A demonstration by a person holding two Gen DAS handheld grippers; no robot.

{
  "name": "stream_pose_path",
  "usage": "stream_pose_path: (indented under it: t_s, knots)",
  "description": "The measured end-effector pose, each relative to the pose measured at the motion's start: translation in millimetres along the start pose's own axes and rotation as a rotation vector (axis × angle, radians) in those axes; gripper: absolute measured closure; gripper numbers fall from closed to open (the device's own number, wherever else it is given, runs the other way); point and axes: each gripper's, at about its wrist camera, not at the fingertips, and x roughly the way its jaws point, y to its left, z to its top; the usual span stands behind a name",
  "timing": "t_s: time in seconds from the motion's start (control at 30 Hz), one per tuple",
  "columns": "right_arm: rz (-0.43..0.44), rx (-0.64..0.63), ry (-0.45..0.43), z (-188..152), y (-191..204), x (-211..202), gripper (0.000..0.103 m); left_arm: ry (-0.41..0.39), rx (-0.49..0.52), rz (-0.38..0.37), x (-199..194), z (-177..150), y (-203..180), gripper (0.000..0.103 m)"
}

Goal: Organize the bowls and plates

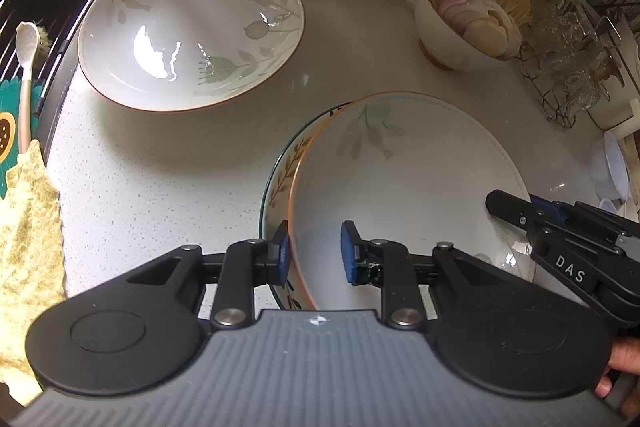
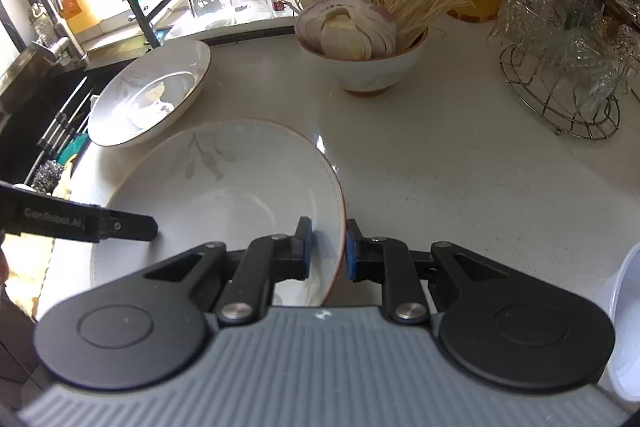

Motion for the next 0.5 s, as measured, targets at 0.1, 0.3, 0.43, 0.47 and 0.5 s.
stream_pose_path:
  t_s: [0.1, 0.3, 0.43, 0.47, 0.5]
  knots:
    - [0.003, -0.002, -0.001, -0.2, 1.1, 2.4, 0.081, 0.008, -0.041, -0.027, -0.3, 2.2, 5.8, 0.071]
    - [0.017, -0.002, 0.031, 1.6, 3.7, 9.8, 0.081, 0.016, -0.119, -0.08, -6.5, 5.1, 17.7, 0.062]
    - [0.001, -0.032, 0.029, 1.4, 9.6, 10.5, 0.081, 0.026, -0.144, -0.102, -10.5, 3.4, 22.2, 0.062]
    - [0.003, -0.035, 0.029, 1.9, 9.6, 11.0, 0.081, 0.029, -0.146, -0.103, -11.6, 1.9, 21.7, 0.061]
    - [0.007, -0.039, 0.029, 2.5, 9.3, 11.9, 0.081, 0.034, -0.145, -0.106, -12.6, 0.8, 21.3, 0.061]
